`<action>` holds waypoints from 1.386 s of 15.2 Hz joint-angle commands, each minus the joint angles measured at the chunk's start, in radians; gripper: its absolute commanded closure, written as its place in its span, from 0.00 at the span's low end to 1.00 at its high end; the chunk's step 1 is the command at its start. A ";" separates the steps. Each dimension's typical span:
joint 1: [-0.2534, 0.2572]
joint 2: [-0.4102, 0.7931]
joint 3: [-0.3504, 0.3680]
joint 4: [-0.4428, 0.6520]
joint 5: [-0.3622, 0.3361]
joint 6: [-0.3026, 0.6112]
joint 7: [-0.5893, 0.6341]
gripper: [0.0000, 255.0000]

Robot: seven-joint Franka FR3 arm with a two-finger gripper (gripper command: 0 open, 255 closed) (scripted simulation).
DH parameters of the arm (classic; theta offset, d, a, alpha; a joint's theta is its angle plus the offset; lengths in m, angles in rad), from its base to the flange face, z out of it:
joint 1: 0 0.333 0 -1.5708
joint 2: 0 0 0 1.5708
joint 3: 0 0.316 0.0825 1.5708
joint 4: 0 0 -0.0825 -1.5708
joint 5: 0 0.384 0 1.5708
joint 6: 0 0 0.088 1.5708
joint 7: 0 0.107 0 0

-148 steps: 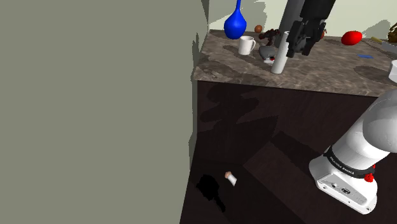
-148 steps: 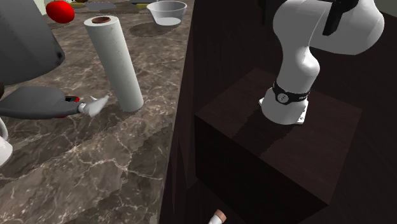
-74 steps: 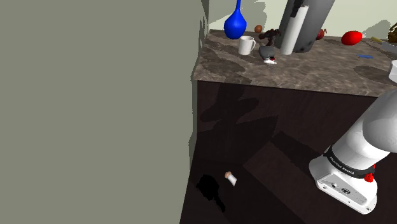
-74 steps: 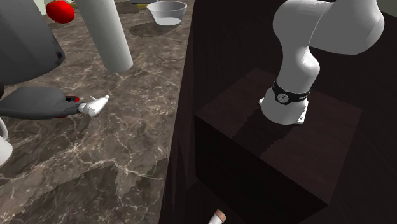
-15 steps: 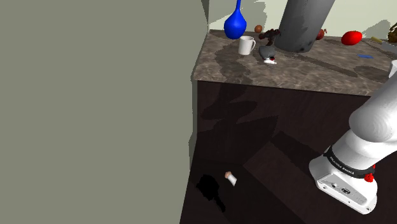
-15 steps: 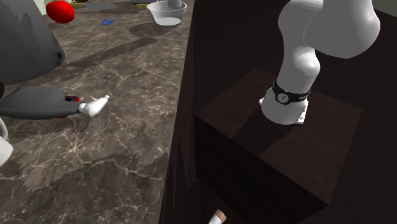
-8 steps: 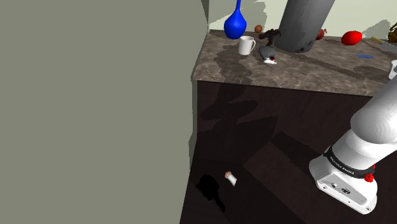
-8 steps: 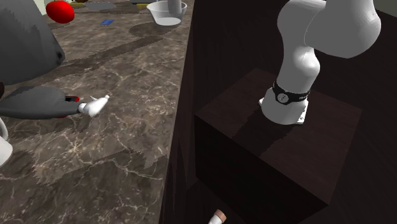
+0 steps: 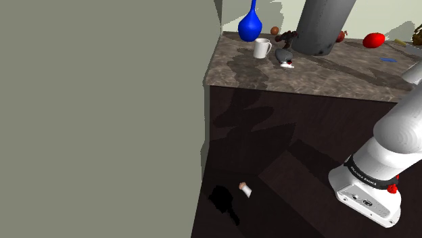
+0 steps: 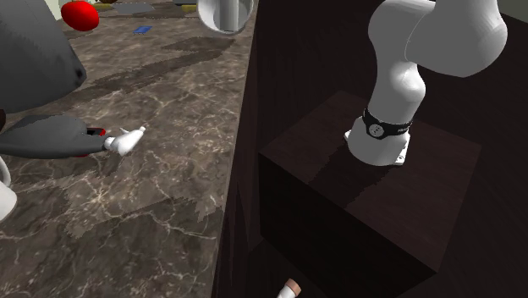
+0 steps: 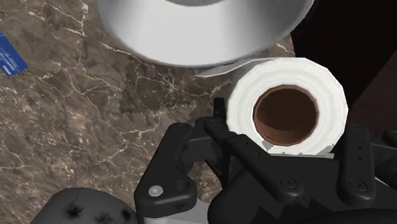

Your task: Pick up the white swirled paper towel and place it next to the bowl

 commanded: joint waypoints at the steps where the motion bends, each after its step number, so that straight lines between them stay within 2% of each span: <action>1: 0.000 0.003 0.001 -0.035 0.003 0.036 -0.004 1.00; 9: 0.000 0.003 0.001 -0.035 0.003 0.036 -0.004 1.00; 10: 0.000 0.003 0.001 -0.035 0.003 0.036 -0.004 0.00; 15: 0.000 0.003 0.001 -0.035 0.003 0.036 -0.004 0.00; 19: -0.010 0.007 -0.006 0.093 0.004 -0.092 -0.004 0.00; 21: -0.010 0.006 -0.006 0.093 0.003 -0.092 -0.003 0.00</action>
